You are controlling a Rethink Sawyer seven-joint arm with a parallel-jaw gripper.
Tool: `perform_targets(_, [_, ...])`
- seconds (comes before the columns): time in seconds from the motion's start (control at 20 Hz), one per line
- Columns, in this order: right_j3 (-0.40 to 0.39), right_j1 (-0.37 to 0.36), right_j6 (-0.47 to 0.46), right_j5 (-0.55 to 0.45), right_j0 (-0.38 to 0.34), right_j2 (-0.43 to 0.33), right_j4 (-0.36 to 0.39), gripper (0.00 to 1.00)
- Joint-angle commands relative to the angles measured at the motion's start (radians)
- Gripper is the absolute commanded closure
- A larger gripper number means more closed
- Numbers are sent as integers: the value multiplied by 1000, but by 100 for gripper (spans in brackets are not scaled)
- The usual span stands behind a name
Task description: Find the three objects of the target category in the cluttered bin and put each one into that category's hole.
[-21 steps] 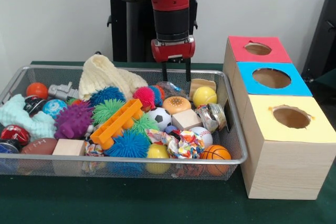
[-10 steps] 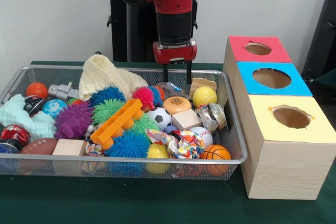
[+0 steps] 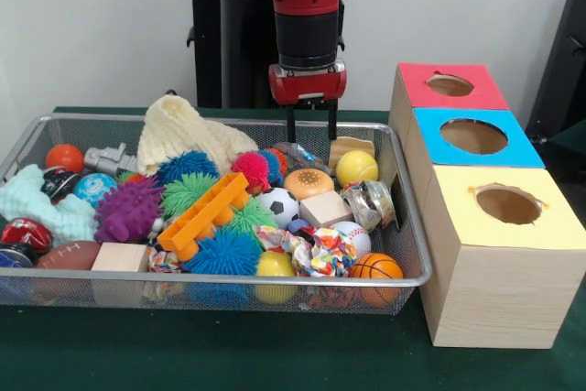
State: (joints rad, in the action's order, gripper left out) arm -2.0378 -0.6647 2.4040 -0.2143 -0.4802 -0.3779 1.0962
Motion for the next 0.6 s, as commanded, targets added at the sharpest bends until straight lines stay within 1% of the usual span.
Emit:
perform_targets(0.05, [-23,-86,-280,-139,-56,-136,-50,0])
perform_targets(0.3, [0,-60,-266,-148,-55,-149,-21,0])
perform_targets(0.5, [11,-53,-317,-186,-91,-191,-41,0])
perform_targets(0.6, [20,-40,-338,-197,-109,-206,-35,0])
